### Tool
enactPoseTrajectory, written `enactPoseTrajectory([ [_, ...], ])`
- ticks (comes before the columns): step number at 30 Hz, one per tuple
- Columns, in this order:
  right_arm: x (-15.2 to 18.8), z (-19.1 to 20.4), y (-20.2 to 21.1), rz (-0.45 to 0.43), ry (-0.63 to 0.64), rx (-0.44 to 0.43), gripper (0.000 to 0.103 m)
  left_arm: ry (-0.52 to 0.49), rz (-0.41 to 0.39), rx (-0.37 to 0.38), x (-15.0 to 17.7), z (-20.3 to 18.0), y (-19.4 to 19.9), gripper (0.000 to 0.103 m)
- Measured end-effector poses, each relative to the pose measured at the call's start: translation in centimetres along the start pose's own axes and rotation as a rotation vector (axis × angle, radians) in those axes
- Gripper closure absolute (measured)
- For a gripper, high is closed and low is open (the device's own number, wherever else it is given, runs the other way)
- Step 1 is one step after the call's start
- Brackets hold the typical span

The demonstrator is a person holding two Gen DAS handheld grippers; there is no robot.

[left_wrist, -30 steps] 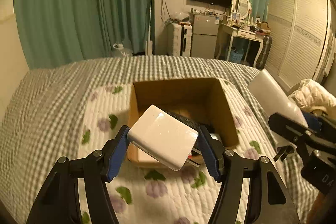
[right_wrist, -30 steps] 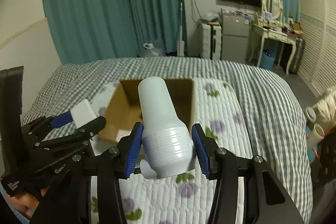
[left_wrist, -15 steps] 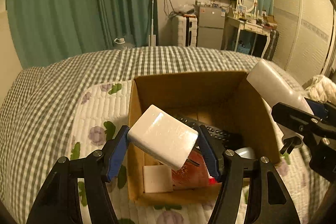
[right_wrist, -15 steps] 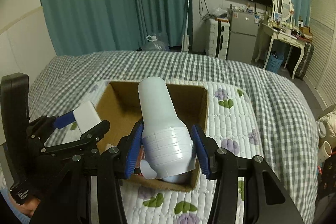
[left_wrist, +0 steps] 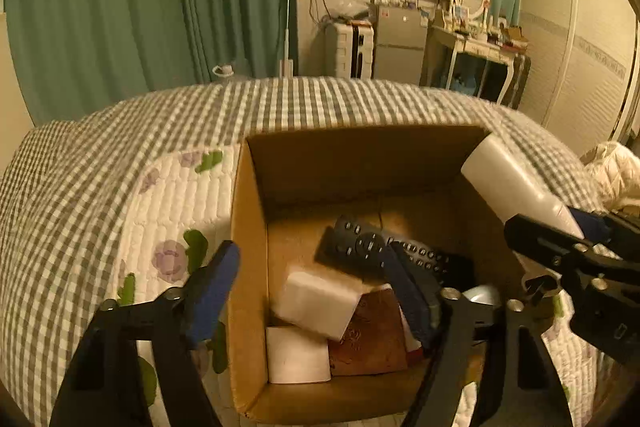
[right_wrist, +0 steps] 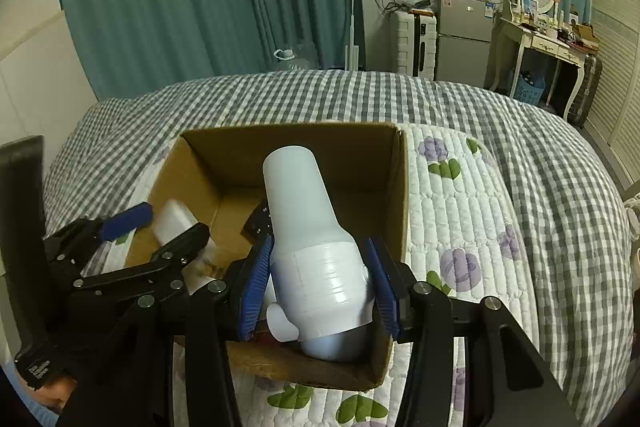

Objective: Organize rigid objects
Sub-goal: 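Lower the hair dryer and plug into the box and open both grippers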

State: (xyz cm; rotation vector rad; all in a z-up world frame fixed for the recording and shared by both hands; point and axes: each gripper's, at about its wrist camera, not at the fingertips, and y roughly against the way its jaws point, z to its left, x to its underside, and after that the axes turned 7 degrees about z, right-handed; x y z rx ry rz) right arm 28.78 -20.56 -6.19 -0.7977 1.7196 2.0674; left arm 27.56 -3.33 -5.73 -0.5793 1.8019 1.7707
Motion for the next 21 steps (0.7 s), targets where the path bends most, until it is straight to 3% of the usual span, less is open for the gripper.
enactPoseTrajectory([
  [8, -0.9, 0.5, 0.9, -0.020, -0.007, 0.001, 0.055, 0.031, -0.047, -0.012, -1.0, 1.4, 2.8, 0.024],
  [19, -1.2, 1.4, -4.4, 0.028, 0.005, 0.014, 0.055, 0.032, -0.042, -0.030, -0.7, 2.1, 2.1, 0.024],
  [21, -1.3, 1.2, -4.9, 0.024, -0.004, 0.025, 0.050, 0.028, -0.038, -0.034, -0.6, 2.1, 2.1, 0.024],
])
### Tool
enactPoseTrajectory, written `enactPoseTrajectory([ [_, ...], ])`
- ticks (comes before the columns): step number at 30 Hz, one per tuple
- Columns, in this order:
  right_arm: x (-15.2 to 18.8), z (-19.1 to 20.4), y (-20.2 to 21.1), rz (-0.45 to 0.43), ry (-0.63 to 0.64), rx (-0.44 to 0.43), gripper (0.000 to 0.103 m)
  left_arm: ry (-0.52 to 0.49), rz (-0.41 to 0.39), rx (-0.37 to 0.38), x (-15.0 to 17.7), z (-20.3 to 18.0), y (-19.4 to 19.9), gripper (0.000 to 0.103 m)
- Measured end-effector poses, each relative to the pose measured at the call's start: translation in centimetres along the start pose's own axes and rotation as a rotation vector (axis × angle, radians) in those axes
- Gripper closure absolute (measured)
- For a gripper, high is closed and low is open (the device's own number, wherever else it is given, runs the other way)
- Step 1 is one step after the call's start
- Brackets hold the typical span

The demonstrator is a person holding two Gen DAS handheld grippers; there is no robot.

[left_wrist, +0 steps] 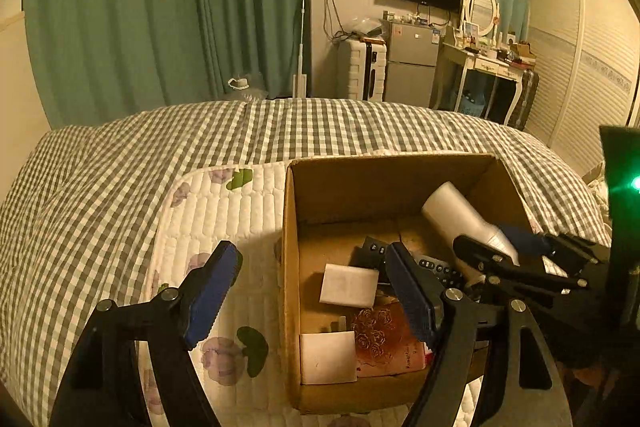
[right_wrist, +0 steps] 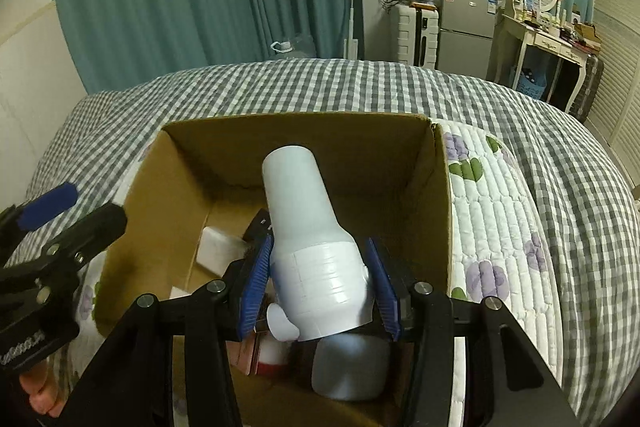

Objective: Organize rigid objects

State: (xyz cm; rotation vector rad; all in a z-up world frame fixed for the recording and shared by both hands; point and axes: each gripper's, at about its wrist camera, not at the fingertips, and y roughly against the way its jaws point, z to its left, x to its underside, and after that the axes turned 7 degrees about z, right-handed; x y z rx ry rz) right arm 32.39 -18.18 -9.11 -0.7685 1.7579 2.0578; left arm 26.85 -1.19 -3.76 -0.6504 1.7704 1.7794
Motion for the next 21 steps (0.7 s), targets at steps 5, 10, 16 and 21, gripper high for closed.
enactPoseTrajectory([
  [5, -0.4, -0.6, 2.0, -0.034, -0.028, -0.010, 0.048, 0.007, -0.004, -0.004, -0.2, 0.0, 1.3, 0.024],
  [10, -1.0, -0.4, 7.2, -0.092, -0.007, 0.015, 0.048, 0.010, -0.060, 0.000, -1.4, -0.6, 6.2, 0.024],
  [16, -1.4, 0.6, 17.4, -0.202, 0.016, 0.043, 0.048, 0.007, -0.164, 0.009, -2.8, -1.4, 14.9, 0.024],
  [21, -0.2, 1.7, 26.1, -0.277, 0.039, 0.073, 0.048, -0.005, -0.237, 0.026, -2.7, -1.8, 21.6, 0.024],
])
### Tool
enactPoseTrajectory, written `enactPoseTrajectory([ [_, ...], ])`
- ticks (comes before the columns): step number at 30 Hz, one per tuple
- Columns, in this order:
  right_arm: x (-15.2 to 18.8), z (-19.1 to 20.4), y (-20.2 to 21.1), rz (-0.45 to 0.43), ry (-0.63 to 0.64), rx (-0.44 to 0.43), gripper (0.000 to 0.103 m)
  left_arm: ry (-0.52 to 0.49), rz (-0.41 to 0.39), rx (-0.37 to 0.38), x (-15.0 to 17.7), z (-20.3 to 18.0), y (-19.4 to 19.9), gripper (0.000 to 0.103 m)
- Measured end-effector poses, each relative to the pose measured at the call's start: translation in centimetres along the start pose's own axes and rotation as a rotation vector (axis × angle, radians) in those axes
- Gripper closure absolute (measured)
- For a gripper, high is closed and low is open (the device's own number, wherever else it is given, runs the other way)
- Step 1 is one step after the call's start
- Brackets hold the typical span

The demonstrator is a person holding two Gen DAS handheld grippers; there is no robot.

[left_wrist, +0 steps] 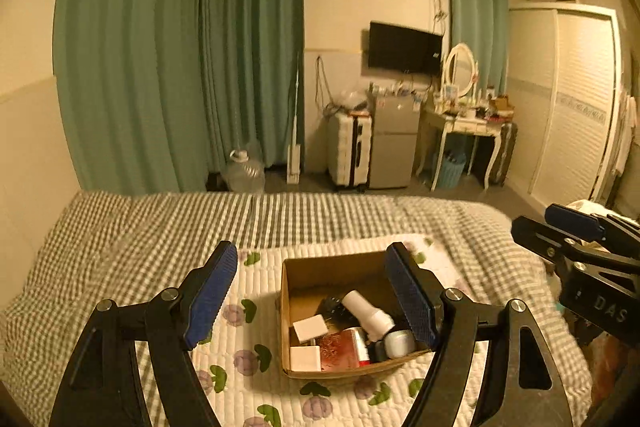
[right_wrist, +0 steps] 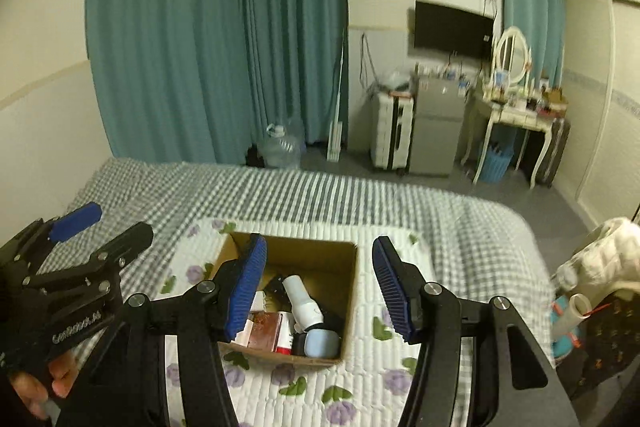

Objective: Organize rigid objects

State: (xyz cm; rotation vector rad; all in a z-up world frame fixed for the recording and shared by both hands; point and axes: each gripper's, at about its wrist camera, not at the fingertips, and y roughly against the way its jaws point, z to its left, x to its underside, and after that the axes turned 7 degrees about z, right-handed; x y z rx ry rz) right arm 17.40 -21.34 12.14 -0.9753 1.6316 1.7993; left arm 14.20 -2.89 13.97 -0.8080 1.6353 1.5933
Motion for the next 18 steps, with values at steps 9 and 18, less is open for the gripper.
enactPoseTrajectory([
  [9, 4.5, 0.6, 9.0, -0.128, -0.016, -0.001, 0.047, -0.031, -0.067, 0.011, 3.3, -0.6, 5.9, 0.024],
  [18, 10.5, 1.1, 5.3, -0.157, -0.029, -0.020, 0.009, -0.097, -0.058, -0.035, 10.3, -1.0, 3.1, 0.003],
])
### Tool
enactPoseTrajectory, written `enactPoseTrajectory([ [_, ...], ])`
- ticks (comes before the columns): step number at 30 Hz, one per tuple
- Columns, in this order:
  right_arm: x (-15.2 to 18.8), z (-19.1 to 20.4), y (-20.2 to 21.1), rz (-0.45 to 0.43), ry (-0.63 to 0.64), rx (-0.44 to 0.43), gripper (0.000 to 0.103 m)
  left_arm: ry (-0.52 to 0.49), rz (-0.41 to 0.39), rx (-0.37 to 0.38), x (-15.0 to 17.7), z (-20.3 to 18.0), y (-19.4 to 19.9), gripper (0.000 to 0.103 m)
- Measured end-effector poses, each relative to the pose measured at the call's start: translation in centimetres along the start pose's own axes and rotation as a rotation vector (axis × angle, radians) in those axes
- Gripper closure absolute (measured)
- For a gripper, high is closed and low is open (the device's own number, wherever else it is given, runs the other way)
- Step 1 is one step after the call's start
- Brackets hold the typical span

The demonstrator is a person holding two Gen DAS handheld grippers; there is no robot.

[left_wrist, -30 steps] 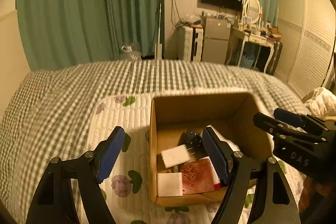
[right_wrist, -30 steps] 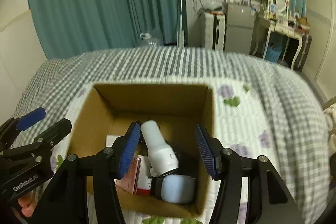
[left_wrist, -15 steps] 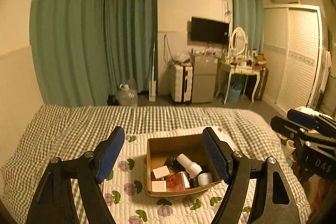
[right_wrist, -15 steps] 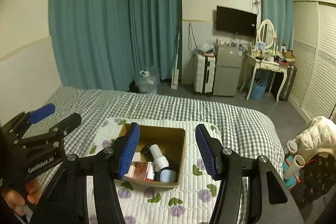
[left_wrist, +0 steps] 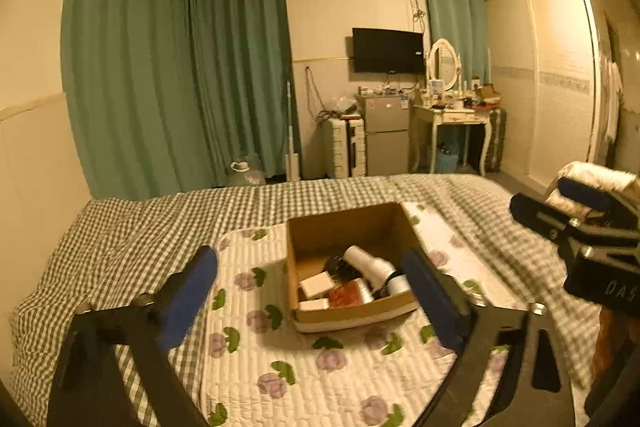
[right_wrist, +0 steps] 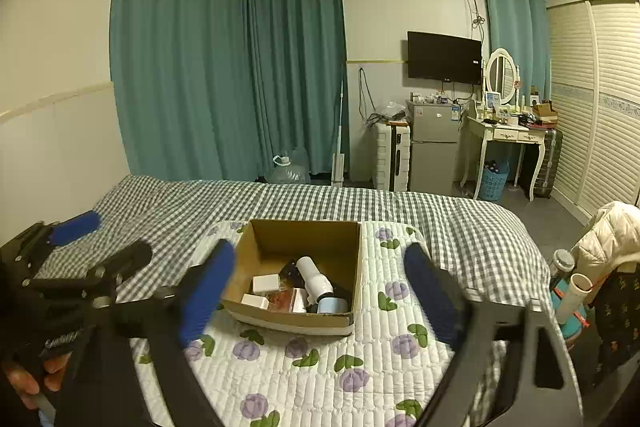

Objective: Organize rigid objects

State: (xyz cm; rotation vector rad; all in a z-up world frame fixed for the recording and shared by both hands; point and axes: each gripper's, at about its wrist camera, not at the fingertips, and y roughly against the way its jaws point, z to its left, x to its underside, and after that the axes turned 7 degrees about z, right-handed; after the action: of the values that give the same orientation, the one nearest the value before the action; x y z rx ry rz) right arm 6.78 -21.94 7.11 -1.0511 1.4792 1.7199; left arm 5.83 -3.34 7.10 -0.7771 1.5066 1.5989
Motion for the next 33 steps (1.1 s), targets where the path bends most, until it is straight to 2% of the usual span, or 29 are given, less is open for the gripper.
enactPoseTrajectory([
  [3, 1.7, -0.7, -1.9, -0.024, -0.028, 0.016, 0.000, 0.003, 0.000, -0.020, 2.0, 0.1, -1.3, 0.000],
  [11, 5.2, -1.4, -5.6, 0.033, -0.031, 0.050, 0.000, 0.063, 0.038, 0.004, 5.0, 0.7, -3.8, 0.000],
  [17, 6.3, -1.2, -6.3, 0.056, -0.026, 0.057, 0.000, 0.080, 0.034, -0.008, 5.2, 1.1, -3.7, 0.000],
  [33, 6.4, -0.8, -6.5, 0.064, -0.022, 0.057, 0.000, 0.080, 0.052, -0.022, 5.6, 1.6, -4.1, 0.000],
])
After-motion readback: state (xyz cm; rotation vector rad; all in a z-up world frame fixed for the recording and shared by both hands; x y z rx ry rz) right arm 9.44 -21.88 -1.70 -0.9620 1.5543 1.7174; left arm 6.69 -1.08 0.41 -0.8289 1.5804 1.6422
